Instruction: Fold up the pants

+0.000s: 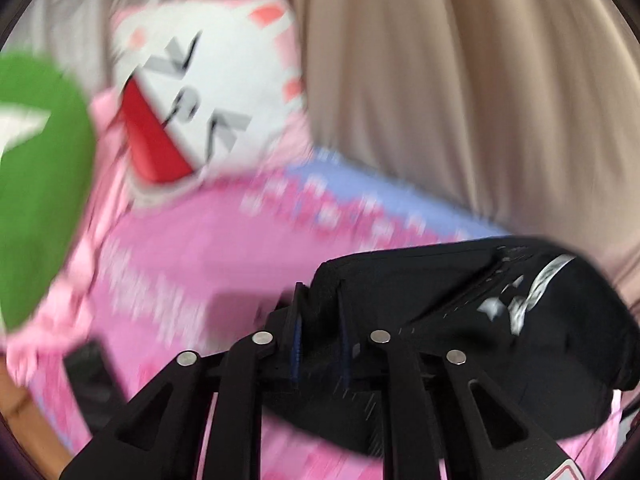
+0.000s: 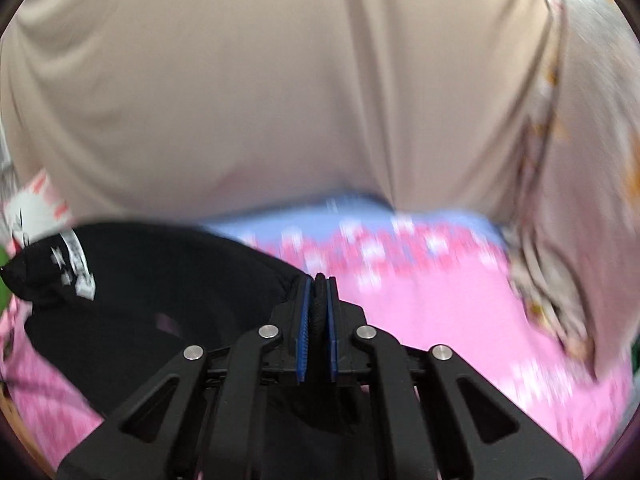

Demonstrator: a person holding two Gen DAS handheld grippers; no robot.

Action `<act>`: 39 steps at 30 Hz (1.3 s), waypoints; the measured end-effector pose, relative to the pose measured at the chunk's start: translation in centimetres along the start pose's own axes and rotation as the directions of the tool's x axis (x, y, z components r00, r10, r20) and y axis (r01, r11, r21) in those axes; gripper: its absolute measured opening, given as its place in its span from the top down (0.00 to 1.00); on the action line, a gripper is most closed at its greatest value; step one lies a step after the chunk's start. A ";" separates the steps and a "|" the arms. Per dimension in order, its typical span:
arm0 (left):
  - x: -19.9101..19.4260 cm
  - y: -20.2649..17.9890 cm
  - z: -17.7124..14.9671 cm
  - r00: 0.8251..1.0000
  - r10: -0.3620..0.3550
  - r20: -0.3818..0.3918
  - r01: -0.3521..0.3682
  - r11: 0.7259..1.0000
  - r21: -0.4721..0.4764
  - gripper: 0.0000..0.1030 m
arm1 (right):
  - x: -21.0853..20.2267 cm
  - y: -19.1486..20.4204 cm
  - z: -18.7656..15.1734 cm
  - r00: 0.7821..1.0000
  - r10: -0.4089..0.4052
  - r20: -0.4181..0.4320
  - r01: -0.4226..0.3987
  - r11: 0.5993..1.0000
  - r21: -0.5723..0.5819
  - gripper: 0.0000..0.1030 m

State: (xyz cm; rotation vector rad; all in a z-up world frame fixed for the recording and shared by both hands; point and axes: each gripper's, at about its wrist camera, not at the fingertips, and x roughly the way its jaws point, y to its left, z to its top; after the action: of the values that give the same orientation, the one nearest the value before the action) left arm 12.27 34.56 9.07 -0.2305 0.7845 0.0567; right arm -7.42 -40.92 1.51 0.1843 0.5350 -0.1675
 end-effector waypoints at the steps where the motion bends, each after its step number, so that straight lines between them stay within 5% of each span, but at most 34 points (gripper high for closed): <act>1: -0.3 0.8 -1.6 1.000 0.011 -0.004 -0.011 1.000 -0.006 0.74 | -0.1 -0.3 -1.2 1.000 -0.007 -0.018 0.007 1.000 0.003 0.93; 3: -1.7 2.5 -5.5 1.000 0.016 0.003 -0.016 0.999 -0.046 0.65 | -0.6 -1.3 -4.2 0.998 -0.035 -0.059 0.037 0.999 0.033 0.90; 7: -3.8 5.0 -9.8 0.996 -0.080 0.035 0.085 0.975 -0.207 0.46 | -2.4 -3.8 -7.3 0.997 -0.066 -0.046 0.073 0.985 0.155 0.86; 11: -5.7 6.2 -12.4 0.981 -0.173 0.082 0.191 0.915 -0.356 0.37 | -6.8 -2.9 -8.9 0.997 -0.054 0.048 0.042 0.972 0.230 0.31; 14: -4.9 5.6 -13.4 0.972 -0.222 0.080 0.234 0.872 -0.430 0.26 | -7.7 -1.7 -9.7 0.997 0.042 0.062 -0.057 0.962 0.269 0.27; 19: 0.5 3.1 -12.6 0.967 -0.254 -0.031 0.210 0.856 -0.473 0.26 | -4.0 -0.1 -9.7 0.985 0.171 0.006 -0.161 0.916 0.367 0.24; 21: 2.9 2.6 -11.8 0.963 -0.253 -0.088 0.180 0.854 -0.489 0.31 | -2.0 -0.3 -9.1 0.979 0.204 -0.014 -0.180 0.891 0.418 0.24; 23: 4.3 2.3 -11.0 0.953 -0.266 -0.145 0.165 0.858 -0.487 0.75 | -0.6 -0.8 -8.7 0.978 0.205 -0.031 -0.169 0.872 0.460 0.24; 25: 4.5 2.3 -10.0 0.955 -0.246 -0.164 0.147 0.877 -0.457 0.99 | 1.1 -1.8 -8.2 0.978 0.206 -0.044 -0.156 0.847 0.509 0.23; 28: 3.5 2.6 -8.2 0.971 -0.197 -0.138 0.127 0.906 -0.403 1.00 | 3.7 -3.7 -7.3 0.968 0.251 -0.029 -0.181 0.771 0.611 0.23; 29: 3.0 2.7 -7.5 0.977 -0.170 -0.125 0.110 0.915 -0.388 1.00 | 4.8 -4.2 -6.8 0.965 0.262 -0.008 -0.196 0.742 0.641 0.27; 30: 2.5 2.7 -6.6 0.983 -0.147 -0.109 0.097 0.923 -0.371 1.00 | 5.4 -4.2 -6.3 0.964 0.265 -0.003 -0.201 0.740 0.642 0.58; 32: 1.9 2.6 -4.5 0.987 -0.133 -0.091 0.095 0.937 -0.335 1.00 | 7.1 -3.6 -3.8 0.968 0.243 -0.055 -0.163 0.785 0.597 0.95; 34: 1.5 2.5 -2.6 0.989 -0.119 -0.085 0.088 0.949 -0.304 1.00 | 5.4 -2.7 -1.0 0.971 0.238 0.022 -0.211 0.809 0.549 0.95; 36: 0.9 2.5 -1.2 0.991 -0.104 -0.079 0.078 0.958 -0.277 1.00 | 0.1 -1.0 2.9 0.951 0.237 0.200 -0.302 0.851 0.428 0.95; 39: -0.2 2.2 -1.6 0.991 -0.112 -0.072 0.091 0.964 -0.251 1.00 | -3.9 -0.7 3.3 0.957 0.176 0.232 -0.249 0.908 0.338 0.95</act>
State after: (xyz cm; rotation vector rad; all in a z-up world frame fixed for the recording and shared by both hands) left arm 10.70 36.31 7.71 -0.5127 0.8499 0.0483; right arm -9.23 -41.84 6.20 0.5823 0.2777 -0.0683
